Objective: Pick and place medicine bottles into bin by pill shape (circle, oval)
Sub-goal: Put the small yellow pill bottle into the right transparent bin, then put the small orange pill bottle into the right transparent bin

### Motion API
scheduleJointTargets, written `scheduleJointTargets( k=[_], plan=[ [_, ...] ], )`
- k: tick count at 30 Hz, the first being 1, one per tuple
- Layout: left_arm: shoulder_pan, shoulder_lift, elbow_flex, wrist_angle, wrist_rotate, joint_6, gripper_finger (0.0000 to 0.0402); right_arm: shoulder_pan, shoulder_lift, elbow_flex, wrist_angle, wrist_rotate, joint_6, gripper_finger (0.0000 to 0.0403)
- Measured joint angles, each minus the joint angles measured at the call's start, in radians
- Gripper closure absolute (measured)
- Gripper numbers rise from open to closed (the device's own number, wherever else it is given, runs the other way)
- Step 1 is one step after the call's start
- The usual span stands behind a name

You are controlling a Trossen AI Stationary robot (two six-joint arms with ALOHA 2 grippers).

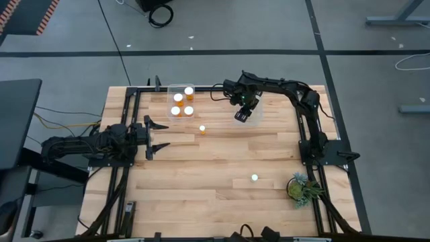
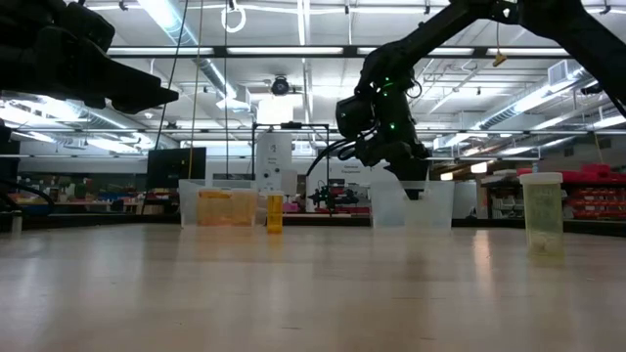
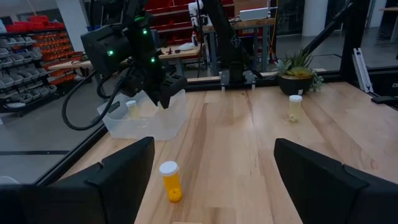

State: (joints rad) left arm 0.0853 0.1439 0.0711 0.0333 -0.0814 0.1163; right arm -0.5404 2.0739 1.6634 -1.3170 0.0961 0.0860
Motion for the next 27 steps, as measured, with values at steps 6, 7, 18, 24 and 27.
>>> scheduleJointTargets(
  k=[6,7,18,24,27],
  plan=[
    [0.000,0.000,0.000,0.000,0.000,0.000,0.0060,0.000,0.000,0.000,0.001,0.007,-0.007,0.0244],
    [0.000,0.000,0.000,0.000,0.000,0.000,0.0060,0.000,0.000,0.000,0.002,0.007,-0.007,0.0244],
    [0.000,0.000,0.000,0.000,0.000,0.000,0.0060,0.000,0.000,0.000,0.008,0.007,-0.011,0.0221],
    [0.000,0.000,0.000,0.000,0.000,0.000,0.0060,0.000,0.000,0.000,0.008,0.007,-0.010,0.0176],
    [0.000,0.000,0.000,0.000,0.000,0.000,0.0060,0.000,0.000,0.000,0.008,0.007,-0.012,0.0162]
  ],
)
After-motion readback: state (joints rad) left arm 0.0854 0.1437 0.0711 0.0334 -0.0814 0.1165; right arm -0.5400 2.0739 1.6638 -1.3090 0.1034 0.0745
